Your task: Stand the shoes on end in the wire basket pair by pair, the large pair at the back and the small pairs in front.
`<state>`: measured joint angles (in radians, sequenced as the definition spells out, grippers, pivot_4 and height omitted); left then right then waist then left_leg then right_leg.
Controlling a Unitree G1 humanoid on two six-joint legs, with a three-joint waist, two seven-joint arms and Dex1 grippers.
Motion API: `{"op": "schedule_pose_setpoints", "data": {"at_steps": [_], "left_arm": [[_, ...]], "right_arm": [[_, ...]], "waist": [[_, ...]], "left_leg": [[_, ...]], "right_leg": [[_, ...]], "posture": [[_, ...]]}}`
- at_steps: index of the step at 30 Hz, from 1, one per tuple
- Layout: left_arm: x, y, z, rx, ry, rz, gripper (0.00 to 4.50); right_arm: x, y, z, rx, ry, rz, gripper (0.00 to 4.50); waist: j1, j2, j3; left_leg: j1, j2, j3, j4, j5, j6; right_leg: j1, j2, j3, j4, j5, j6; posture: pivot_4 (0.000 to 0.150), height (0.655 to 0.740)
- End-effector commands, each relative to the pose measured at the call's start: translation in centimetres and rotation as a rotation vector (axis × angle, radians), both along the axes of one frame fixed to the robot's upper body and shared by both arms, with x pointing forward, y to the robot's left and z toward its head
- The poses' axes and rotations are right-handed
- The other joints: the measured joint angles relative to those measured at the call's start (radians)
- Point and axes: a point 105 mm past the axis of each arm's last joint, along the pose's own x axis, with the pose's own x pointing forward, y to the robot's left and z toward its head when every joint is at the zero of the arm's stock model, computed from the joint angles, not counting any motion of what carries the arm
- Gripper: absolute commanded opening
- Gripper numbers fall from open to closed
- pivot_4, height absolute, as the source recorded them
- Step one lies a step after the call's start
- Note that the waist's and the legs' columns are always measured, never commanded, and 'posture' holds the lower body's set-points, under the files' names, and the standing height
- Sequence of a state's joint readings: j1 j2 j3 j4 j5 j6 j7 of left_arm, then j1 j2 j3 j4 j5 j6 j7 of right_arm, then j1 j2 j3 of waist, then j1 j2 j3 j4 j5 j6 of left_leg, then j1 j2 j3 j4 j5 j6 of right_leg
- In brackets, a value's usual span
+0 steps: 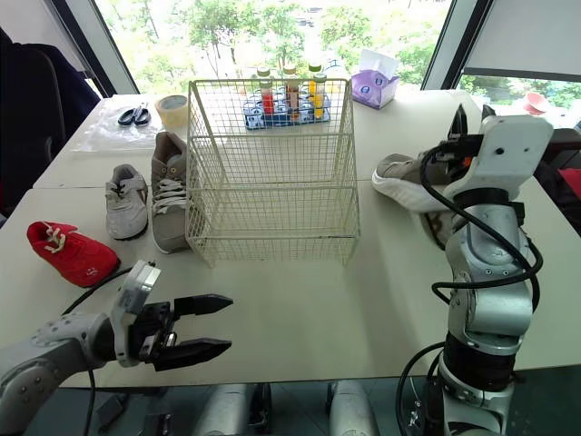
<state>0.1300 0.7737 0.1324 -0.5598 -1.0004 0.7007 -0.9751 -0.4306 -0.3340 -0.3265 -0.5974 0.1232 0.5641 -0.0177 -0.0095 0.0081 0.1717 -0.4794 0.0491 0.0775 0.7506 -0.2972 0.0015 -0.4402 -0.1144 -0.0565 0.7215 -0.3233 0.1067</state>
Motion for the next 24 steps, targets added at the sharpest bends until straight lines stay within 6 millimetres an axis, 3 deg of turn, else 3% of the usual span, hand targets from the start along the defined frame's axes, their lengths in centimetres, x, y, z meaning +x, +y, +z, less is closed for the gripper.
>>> {"op": "schedule_pose_setpoints", "data": {"at_steps": [1,5,8,11,13,15,16,24], "left_arm": [[-0.3,-1.2,1.2,-0.017,-0.011,-0.024,4.5],[-0.1,-1.8,1.7,-0.014,-0.008,-0.007,4.5],[-0.1,-2.0,1.9,-0.011,-0.003,0.005,4.5],[-0.2,-2.2,2.1,-0.011,0.008,0.01,4.5],[-0.5,-2.4,2.2,-0.013,0.022,0.006,4.5],[-0.7,-2.8,2.3,-0.02,0.037,0.001,4.5],[-0.8,-3.0,2.3,-0.023,0.044,0.001,4.5],[-0.8,-3.7,2.6,-0.027,0.063,-0.002,4.5]], "right_arm": [[-0.1,0.3,-2.5,0.027,0.08,0.037,1.38],[-0.3,-0.1,-6.7,0.073,0.202,0.039,1.38],[-0.7,-0.6,-8.1,0.074,0.242,0.026,1.38],[-1.4,-0.7,-7.6,0.026,0.23,0.024,2.23],[-2.4,-0.7,-7.8,0.001,0.25,0.042,3.18],[-3.0,-0.5,-9.4,0.007,0.327,0.093,4.27],[-3.3,-0.6,-10.3,0.008,0.363,0.113,4.45],[-2.3,-1.7,-13.5,0.032,0.468,0.19,4.45]], "waist": [[-0.002,-0.001,0.0],[-0.004,-0.001,0.0],[-0.004,-0.001,0.0],[-0.004,-0.001,0.0],[-0.001,-0.001,0.0],[0.002,-0.001,0.0],[0.001,-0.001,0.0],[-0.002,-0.001,0.0]], "left_leg": [[0.0,0.0,0.0,0.0,0.0,0.0],[0.0,0.0,0.0,0.0,0.001,-0.002],[0.001,0.0,0.0,0.0,0.001,-0.002],[0.001,0.0,0.0,0.0,0.002,-0.003],[0.001,0.0,0.0,0.0,0.002,-0.003],[0.001,0.0,0.0,0.0,0.002,-0.003],[0.001,0.0,0.0,0.0,0.002,-0.003],[0.002,0.0,0.0,0.001,0.002,-0.004]], "right_leg": [[0.0,0.0,0.0,0.0,0.0,0.0],[0.0,0.0,0.001,0.0,0.001,0.001],[0.0,0.0,0.001,0.001,0.001,0.001],[0.0,0.0,0.001,0.001,0.001,0.001],[0.0,0.001,0.001,0.001,0.001,0.001],[0.0,0.001,0.001,0.001,0.001,0.001],[0.001,0.001,0.001,0.001,0.001,0.001],[0.001,0.001,0.001,0.001,-0.001,-0.002]], "posture": [[0.15,0.6675],[0.15,0.6675],[0.15,0.6675],[0.15,0.6675],[0.15,0.6675],[0.15,0.6675],[0.15,0.6675],[0.15,0.6675]]}}
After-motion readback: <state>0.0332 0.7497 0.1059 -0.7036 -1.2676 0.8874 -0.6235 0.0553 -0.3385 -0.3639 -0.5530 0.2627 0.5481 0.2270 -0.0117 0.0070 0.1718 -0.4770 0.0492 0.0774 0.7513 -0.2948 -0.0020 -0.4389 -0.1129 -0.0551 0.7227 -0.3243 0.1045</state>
